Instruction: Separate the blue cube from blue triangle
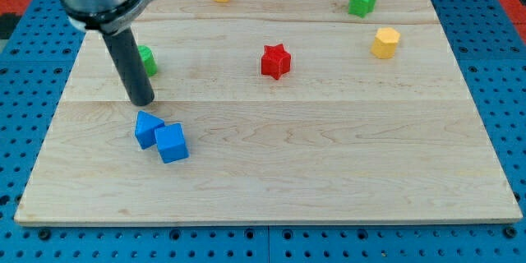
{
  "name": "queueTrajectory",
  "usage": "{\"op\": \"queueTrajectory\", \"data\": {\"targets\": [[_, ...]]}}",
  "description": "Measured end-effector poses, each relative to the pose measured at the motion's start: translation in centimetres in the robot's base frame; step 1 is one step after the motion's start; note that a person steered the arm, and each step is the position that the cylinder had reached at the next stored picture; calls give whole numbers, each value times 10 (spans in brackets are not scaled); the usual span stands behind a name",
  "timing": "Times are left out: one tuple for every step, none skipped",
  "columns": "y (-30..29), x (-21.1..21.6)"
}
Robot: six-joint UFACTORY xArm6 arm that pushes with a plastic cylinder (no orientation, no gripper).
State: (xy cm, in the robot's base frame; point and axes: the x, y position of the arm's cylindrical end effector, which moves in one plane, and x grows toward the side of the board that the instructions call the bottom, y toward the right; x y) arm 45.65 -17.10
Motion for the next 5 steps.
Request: {"op": "queueTrajectory", "data": {"targets": [[-20, 65], [-23, 103], [27, 117], [45, 101], [60, 83]]}}
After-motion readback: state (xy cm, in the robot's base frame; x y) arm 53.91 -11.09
